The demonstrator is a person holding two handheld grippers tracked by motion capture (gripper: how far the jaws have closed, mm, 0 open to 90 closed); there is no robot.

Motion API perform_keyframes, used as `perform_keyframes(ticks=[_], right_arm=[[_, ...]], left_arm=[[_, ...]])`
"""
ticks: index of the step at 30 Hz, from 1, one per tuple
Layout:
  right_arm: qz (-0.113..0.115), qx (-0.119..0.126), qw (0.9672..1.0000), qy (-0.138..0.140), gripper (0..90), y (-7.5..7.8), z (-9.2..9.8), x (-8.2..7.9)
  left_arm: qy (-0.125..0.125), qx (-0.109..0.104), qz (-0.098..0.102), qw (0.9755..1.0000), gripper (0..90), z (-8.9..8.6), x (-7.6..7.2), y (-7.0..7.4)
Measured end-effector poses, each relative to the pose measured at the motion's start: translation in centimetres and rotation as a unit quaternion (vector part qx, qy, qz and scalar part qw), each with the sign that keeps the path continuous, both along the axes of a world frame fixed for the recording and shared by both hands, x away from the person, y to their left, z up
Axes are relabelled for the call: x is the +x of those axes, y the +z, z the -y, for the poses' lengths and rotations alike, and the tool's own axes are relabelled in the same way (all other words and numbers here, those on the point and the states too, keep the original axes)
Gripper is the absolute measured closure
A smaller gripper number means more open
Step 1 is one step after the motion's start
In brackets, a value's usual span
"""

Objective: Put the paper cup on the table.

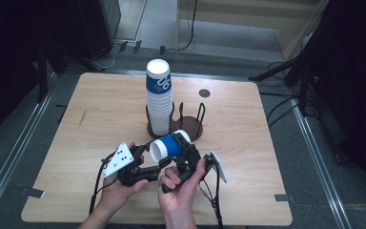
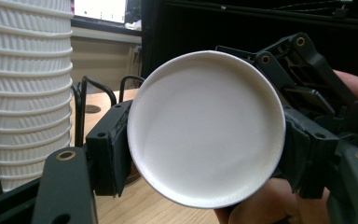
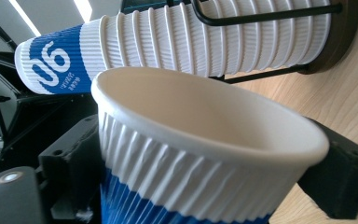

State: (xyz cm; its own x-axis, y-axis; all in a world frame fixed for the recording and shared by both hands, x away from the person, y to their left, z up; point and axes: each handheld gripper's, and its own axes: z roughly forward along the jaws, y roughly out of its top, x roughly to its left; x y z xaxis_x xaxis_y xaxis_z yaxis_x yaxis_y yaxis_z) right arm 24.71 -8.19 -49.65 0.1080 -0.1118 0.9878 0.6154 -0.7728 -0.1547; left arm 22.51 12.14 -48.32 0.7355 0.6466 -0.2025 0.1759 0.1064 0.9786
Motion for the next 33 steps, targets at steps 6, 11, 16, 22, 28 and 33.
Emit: perform_keyframes(ticks=[6, 11, 16, 22, 28, 33], right_arm=[[-0.005, 0.006, 1.0, 0.003, 15.5, 0.1, 0.1, 0.0], [-0.005, 0.012, 0.9999, 0.01, 17.8, 0.2, 0.0, 0.0], [-0.009, 0.003, 0.9998, 0.02, 19.7, 0.2, -0.1, 0.3], [0.003, -0.013, 0.9998, 0.017, 20.0, 0.6, 0.2, 0.6], [0.031, -0.065, 0.9974, 0.006, 20.1, 1.4, 0.7, 0.4], [0.042, -0.094, 0.9947, -0.007, 20.1, 1.5, 1.0, 0.5]], left_arm=[[0.0, -0.002, -0.002, 1.0, 29.1, 0.0, 0.0, 0.0], [-0.001, -0.004, -0.003, 1.0, 28.5, -0.2, 0.0, 0.1], [0.005, -0.004, -0.017, 0.9998, 26.2, -0.4, 0.1, 0.2], [0.019, -0.002, -0.026, 0.9995, 8.1, -0.8, -0.1, 0.5], [0.035, 0.006, -0.046, 0.9983, 0.0, -1.3, -0.2, 0.6], [0.048, 0.016, -0.06, 0.9969, 0.0, -1.8, -0.3, 0.5]])
